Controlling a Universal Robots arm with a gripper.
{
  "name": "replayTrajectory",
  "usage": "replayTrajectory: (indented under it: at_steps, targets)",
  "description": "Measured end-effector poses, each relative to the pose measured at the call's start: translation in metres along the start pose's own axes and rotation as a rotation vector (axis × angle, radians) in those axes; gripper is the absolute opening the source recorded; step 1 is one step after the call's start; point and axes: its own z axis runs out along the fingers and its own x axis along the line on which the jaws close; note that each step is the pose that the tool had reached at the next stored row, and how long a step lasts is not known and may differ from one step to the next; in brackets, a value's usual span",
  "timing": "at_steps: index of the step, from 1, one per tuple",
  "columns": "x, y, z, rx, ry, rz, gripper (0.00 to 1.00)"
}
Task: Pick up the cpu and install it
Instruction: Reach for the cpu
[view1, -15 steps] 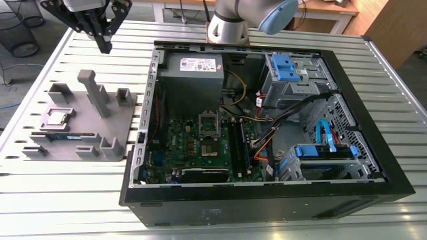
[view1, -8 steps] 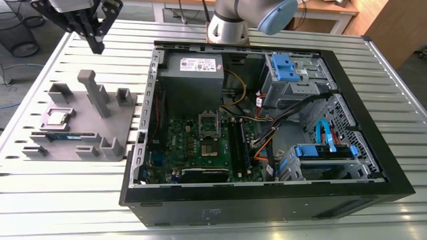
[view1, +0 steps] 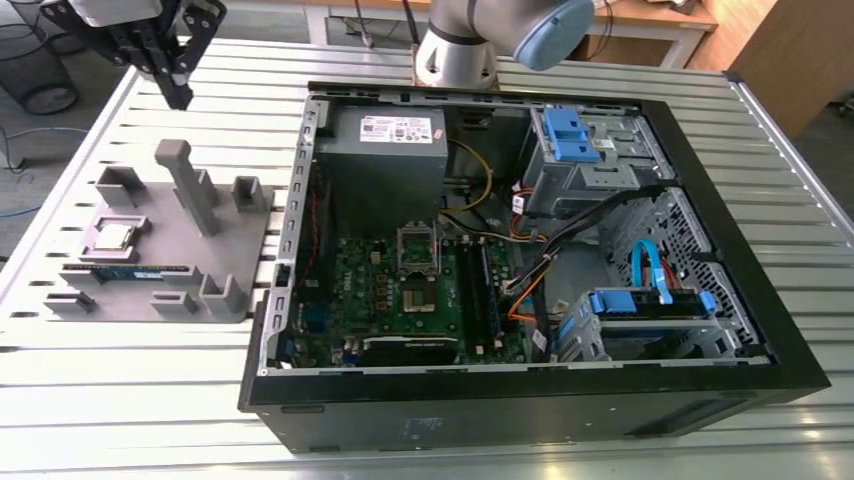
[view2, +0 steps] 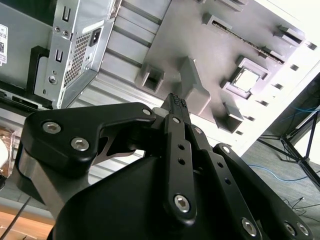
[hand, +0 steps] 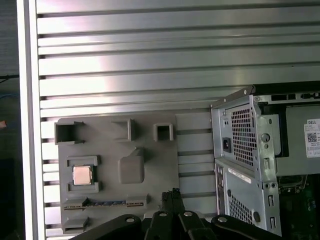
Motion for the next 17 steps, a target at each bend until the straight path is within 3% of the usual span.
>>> replayTrajectory:
  at_steps: [17]
  targets:
    - [0.0272, -0.0022, 0.0021, 0.0000, 0.0000, 0.000, 0.11]
